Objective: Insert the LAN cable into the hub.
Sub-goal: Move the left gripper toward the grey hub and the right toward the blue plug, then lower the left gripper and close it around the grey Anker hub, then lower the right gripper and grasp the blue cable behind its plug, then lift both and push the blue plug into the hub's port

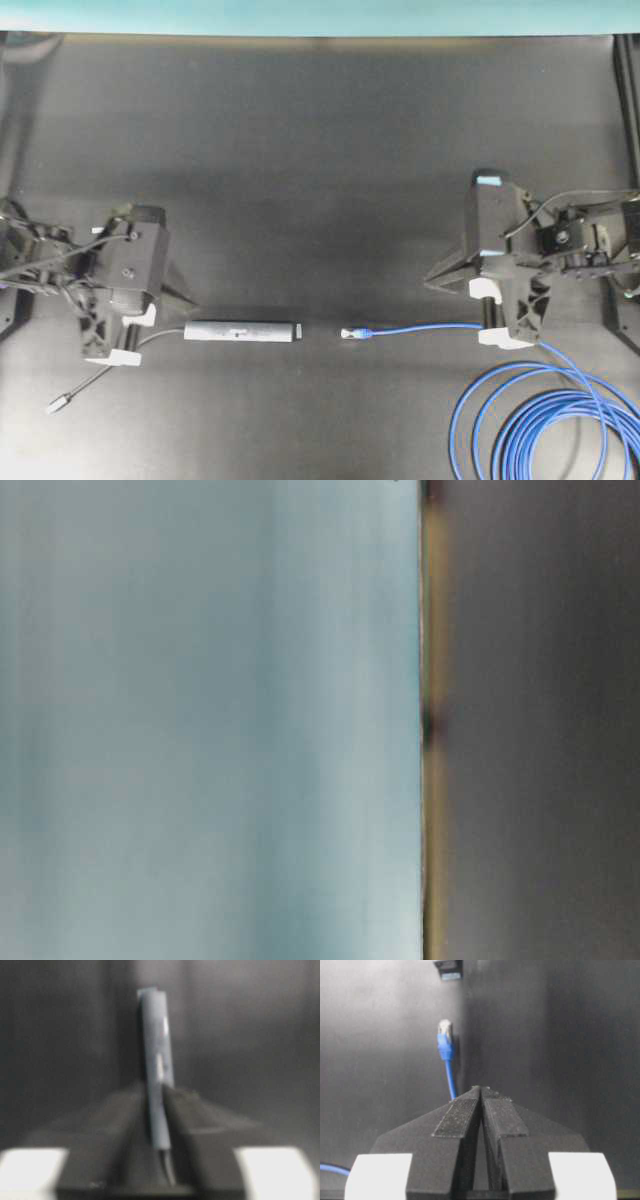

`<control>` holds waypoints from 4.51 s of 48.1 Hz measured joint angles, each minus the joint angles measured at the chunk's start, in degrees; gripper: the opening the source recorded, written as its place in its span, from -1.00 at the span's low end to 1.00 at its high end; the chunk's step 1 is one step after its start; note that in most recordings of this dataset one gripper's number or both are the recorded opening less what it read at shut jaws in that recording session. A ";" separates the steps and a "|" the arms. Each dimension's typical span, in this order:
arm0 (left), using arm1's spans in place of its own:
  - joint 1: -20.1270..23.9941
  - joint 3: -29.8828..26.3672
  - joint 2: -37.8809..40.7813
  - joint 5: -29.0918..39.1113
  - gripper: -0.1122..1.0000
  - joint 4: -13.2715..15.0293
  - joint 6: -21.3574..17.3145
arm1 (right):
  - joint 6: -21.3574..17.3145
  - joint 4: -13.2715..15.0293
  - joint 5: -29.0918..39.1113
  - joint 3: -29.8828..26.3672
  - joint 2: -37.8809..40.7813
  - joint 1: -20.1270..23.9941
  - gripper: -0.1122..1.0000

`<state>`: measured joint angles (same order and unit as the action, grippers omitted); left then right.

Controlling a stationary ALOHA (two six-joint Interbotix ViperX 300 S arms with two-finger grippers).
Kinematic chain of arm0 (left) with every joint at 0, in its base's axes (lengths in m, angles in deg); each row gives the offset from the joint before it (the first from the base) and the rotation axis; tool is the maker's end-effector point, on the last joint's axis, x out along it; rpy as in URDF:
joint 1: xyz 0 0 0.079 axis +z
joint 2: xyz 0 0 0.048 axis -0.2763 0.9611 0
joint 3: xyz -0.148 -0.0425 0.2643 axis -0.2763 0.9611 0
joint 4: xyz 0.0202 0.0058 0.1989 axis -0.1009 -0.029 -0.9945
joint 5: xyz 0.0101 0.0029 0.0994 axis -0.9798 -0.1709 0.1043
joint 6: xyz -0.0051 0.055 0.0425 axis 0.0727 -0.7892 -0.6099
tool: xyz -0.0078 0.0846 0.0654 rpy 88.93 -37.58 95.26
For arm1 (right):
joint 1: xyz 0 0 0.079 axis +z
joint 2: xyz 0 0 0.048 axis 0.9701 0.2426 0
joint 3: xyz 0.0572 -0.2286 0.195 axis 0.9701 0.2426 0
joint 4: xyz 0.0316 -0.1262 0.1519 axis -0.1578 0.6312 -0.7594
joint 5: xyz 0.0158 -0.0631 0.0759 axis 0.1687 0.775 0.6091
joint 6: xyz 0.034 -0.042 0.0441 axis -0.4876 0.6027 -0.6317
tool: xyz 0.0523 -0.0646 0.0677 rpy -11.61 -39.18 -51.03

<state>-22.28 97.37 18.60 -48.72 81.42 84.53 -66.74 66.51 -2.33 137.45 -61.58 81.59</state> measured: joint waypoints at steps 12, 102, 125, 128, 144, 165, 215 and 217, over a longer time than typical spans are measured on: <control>-0.26 9.76 4.04 -24.79 0.58 0.00 4.92 | -0.70 0.00 -1.85 0.00 0.09 0.35 -0.80; 0.44 5.54 29.18 -43.07 -0.28 0.00 9.76 | -9.49 -0.26 -10.11 6.42 0.62 1.14 -0.79; 0.53 -5.54 13.18 -5.71 -0.28 0.00 9.40 | -9.58 0.88 -20.48 5.62 13.54 3.69 0.54; 0.53 -5.80 12.74 -5.19 -0.29 0.00 9.40 | -8.79 1.23 -22.59 5.01 15.82 3.69 0.52; 0.44 -6.15 12.13 -5.98 -0.29 0.09 10.81 | -7.03 1.41 -38.06 3.87 26.63 3.60 0.51; 0.26 -6.24 11.87 -5.98 -0.29 0.09 11.69 | -6.94 1.32 -43.95 3.87 32.52 3.96 0.48; -0.88 -15.12 12.83 9.32 -0.29 0.00 1.58 | -7.03 -4.04 -36.91 1.49 23.47 6.24 -0.57; -0.88 -15.73 13.36 9.93 -0.29 0.00 0.88 | -7.03 -3.96 -35.51 0.88 23.38 6.24 -0.57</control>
<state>-23.16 81.63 31.96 -38.79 81.42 85.41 -73.77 62.56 -37.83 138.33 -38.21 87.83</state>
